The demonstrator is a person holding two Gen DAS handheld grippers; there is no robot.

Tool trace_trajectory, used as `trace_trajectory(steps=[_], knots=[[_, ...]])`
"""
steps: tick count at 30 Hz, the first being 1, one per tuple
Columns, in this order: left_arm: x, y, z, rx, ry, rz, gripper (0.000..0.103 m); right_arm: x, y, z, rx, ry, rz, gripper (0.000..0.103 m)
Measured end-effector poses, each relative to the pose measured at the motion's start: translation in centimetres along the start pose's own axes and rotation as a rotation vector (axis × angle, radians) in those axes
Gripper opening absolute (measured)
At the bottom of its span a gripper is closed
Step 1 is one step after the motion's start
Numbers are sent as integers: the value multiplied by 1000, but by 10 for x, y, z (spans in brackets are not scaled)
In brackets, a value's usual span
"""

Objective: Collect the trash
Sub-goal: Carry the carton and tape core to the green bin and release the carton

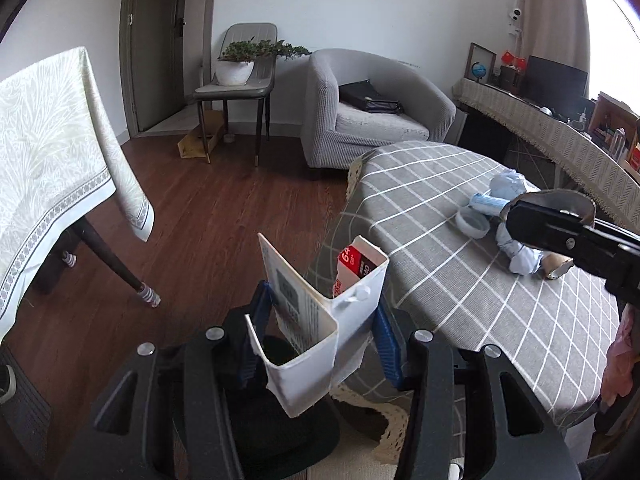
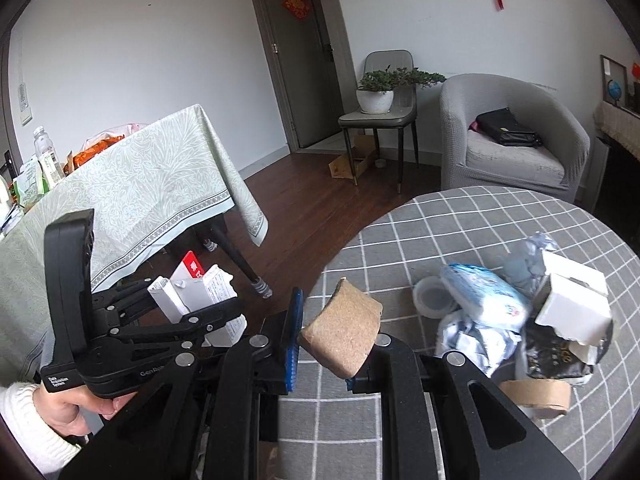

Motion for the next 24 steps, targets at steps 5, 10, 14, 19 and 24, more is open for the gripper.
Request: trace_trajectory(steps=[5,10,14,19,24], knots=[[-16,37,21,57,94,-29,51,-30,27,0,12,49,-50,17],[-38,66,42,61,178,-84,51,-57,46,4,22,103,-77,17],[-54,86,59,51,252,-124,51,-76,59,6,35,148,-84,17],[-74,110,86,61,358,-134,51,-103,77,15,51,213,-103,17],[-86,128,118,59,452,-145,52,-125,89,26,67,266,-101,17]])
Point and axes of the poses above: each gripper's, at about its wrist camera, not at the fingertips, and x roughly against the way its jaws point, y to its left, z to its underside, the point moved 2 cm from there along -x, roughly the way its jaws point, and after that the axes turned 2 degrees about -y, right-handed, at the moved point
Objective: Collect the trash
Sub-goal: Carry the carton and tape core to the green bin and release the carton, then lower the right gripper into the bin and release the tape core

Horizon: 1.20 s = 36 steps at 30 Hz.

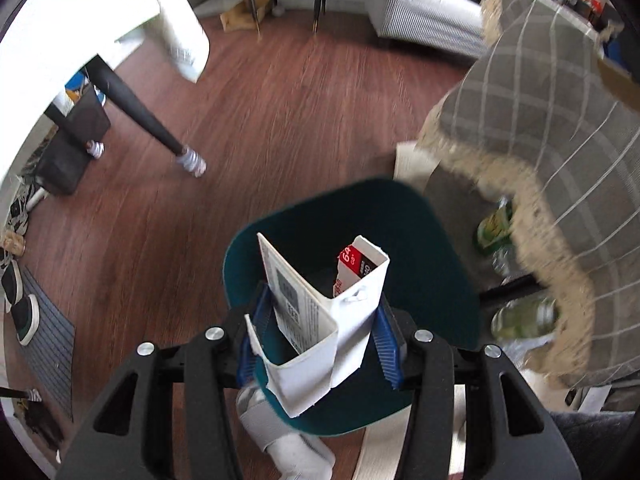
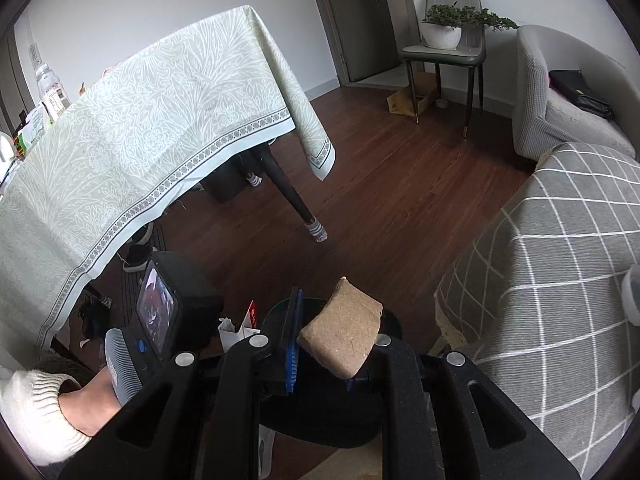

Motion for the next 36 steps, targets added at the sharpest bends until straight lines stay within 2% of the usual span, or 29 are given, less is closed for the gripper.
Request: trace_trajectory(steps=[3,7,14,18,20,27,36], knots=[[-13,5,13,-6,55,6,53,-11,0,2,-2,24,6,17],[-29,9,28,-21,120,12,60,-27,1,5,-13,62,9,17],[-39,12,41,-43,148,12,67,-58,-2,14,-28,147,9,17],[-37,16,39,-29,142,25,83,-72,1,21,-23,187,9,17],[-36,18,39,-25,145,45,83,-77,2,24,-24,201,8,17],[-19,29,32,-11,75,33,82,-100,2,35,-35,257,19,17],[30,39,12,-5,-94,31,67,-141,-5,58,-61,368,27,17]])
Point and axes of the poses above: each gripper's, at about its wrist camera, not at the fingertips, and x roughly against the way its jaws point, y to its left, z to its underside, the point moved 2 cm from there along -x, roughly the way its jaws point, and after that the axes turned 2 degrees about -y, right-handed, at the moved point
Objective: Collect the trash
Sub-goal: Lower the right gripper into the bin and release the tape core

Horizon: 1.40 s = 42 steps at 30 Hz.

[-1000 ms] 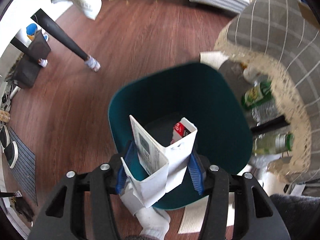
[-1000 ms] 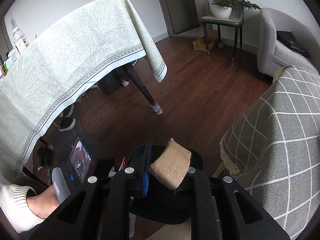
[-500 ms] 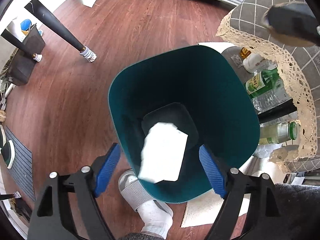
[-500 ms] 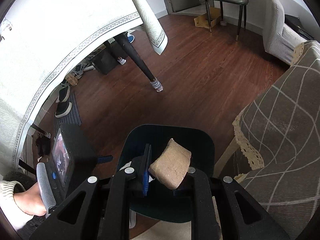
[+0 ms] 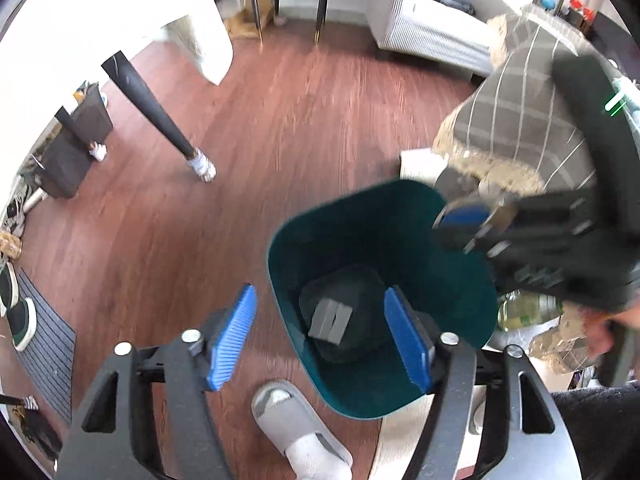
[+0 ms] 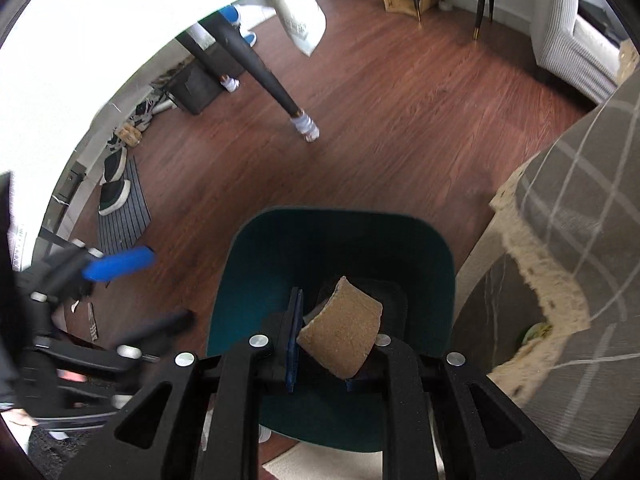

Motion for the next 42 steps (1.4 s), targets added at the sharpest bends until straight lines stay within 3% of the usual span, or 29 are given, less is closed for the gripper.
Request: trace_trajectory(steps=[4,9,13,15,22,23,26,31,37,39,42], knots=[[17,0,-11,0,-52,13,52,-20,-1,9,4,68,25,17],[45,-4,-28,4,-125,56,41,-37,0,20,9,135,49,18],[63,-12,-35,-20,-183,64,41,-41,-2,28,22,153,78,32],[67,-14,-38,-31,-195,56,41,-43,-4,32,25,165,88,47],[78,-13,-46,-13,-219,72,41,-42,-4,36,42,180,74,55],[81,-12,-47,-8,-224,74,41,-41,-5,37,37,190,70,60],[88,-12,-50,7,-237,82,41,-42,-5,41,29,230,81,61],[92,-19,-55,20,-243,93,42,-42,-10,52,-40,283,-11,61],[93,-36,-58,-2,-243,102,47,-26,-13,54,-98,242,-81,63],[92,-42,-57,-8,-241,102,49,-22,-10,52,-104,235,-86,84],[90,-47,-58,-11,-236,104,49,-18,-6,51,-115,234,-137,87]])
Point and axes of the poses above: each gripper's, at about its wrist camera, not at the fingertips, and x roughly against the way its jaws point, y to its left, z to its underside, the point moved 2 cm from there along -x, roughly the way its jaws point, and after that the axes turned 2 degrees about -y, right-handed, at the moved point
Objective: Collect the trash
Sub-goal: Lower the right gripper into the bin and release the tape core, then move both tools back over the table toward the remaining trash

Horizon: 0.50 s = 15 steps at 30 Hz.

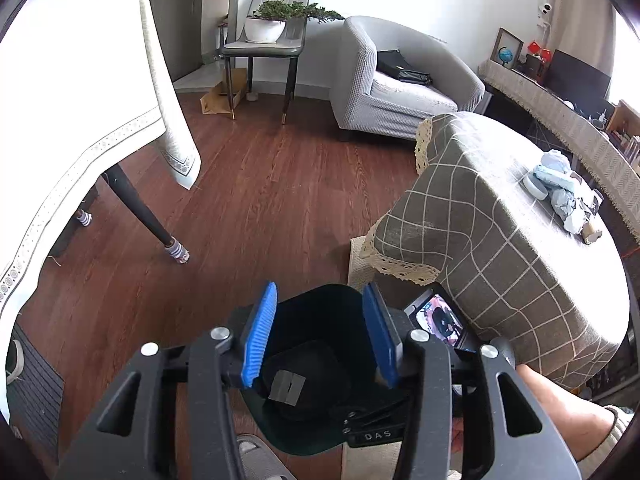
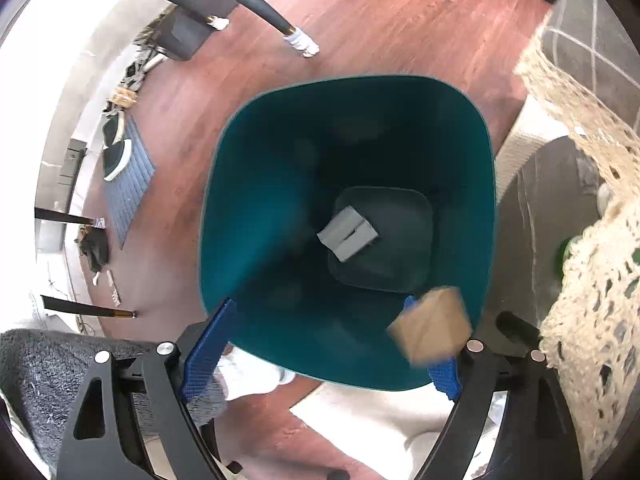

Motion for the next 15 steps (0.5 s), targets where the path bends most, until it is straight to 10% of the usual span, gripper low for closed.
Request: trace_trajectory(steps=[15], knots=[[21,-7,-19,9,-75,-20,49,47,34,4,138,-80,-7,67]])
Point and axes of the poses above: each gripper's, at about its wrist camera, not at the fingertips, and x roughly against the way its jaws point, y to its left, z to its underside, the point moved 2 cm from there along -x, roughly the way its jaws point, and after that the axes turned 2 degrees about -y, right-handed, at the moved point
